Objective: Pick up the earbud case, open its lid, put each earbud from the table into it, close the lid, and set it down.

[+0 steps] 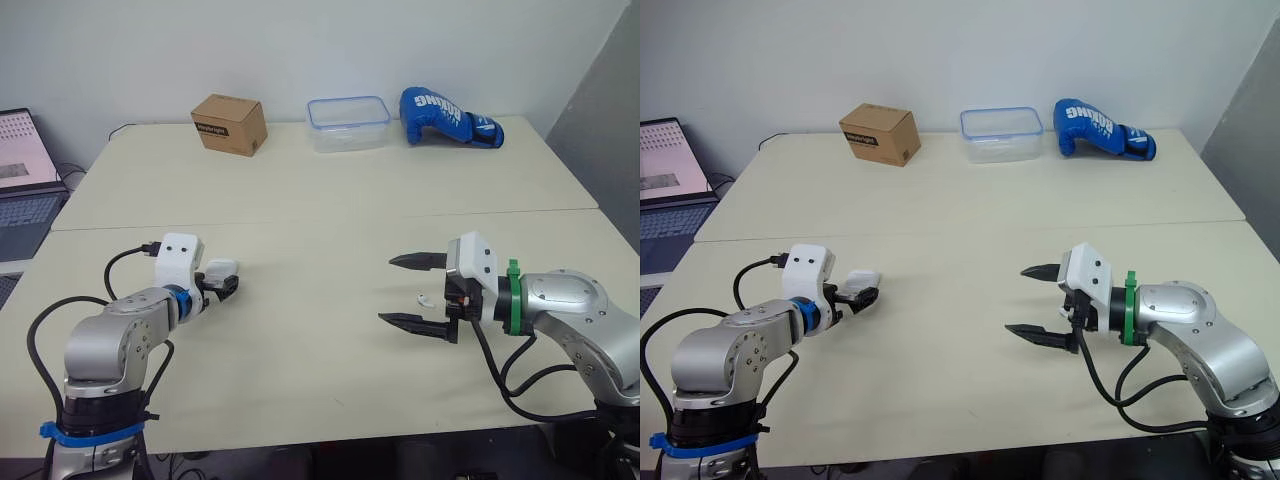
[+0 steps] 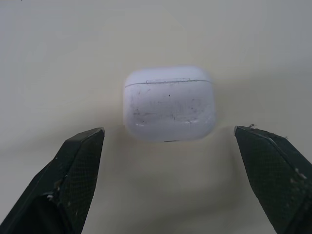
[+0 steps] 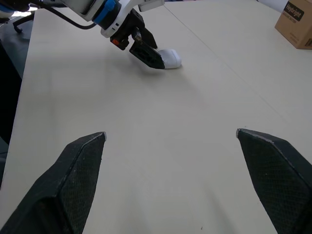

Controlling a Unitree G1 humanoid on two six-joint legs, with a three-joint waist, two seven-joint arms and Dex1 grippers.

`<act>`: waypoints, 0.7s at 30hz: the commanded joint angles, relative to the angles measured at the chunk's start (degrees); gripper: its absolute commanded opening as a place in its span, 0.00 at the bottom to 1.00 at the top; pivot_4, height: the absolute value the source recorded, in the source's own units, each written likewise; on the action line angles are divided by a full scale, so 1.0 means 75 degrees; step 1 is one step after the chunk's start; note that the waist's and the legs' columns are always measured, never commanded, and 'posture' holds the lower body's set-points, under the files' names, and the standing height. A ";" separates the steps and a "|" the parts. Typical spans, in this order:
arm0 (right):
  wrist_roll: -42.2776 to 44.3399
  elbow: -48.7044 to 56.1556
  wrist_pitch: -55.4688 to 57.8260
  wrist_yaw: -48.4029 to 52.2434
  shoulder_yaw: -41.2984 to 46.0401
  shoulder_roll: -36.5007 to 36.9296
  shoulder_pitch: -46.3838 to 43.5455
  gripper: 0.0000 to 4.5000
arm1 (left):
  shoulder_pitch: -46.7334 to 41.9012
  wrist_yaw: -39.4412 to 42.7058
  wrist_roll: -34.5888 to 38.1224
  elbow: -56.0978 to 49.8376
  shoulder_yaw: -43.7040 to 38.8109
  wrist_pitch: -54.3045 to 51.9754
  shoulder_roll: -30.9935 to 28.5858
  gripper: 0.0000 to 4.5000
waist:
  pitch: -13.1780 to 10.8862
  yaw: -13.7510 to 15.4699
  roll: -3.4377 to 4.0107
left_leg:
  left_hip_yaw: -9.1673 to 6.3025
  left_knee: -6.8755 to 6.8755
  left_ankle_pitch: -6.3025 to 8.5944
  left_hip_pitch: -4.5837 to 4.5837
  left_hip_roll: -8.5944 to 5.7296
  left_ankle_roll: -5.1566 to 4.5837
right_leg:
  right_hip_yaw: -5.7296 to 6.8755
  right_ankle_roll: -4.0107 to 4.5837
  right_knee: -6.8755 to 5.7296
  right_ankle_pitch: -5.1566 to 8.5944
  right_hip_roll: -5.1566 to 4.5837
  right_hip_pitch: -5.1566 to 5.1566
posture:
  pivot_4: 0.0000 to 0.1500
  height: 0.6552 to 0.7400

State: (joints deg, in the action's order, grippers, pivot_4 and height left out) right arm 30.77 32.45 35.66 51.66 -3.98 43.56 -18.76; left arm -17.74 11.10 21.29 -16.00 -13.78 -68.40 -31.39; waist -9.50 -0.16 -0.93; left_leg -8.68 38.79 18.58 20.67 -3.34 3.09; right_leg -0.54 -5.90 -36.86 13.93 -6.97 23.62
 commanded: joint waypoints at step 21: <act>0.0238 0.0465 0.0561 -0.0379 -0.0059 -0.0249 -0.0445 1.00 | -0.0473 0.0036 -0.0471 0.0772 0.0509 0.0460 0.0450 0.99 | 0.0001 0.0019 -0.0001 | -0.0002 0.0004 -0.0001 0.0001 -0.0005 0.0001 | 0.0001 0.0000 -0.0005 -0.0001 -0.0004 0.0000 | 1.00 0.89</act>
State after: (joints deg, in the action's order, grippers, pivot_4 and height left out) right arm 31.23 33.64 39.73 49.48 -5.66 41.95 -21.34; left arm -20.83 10.89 18.08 -10.66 -11.23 -64.82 -28.32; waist -9.50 -0.02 -0.93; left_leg -8.69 38.82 18.58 20.68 -3.38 3.10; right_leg -0.53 -5.90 -36.90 13.92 -7.00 23.62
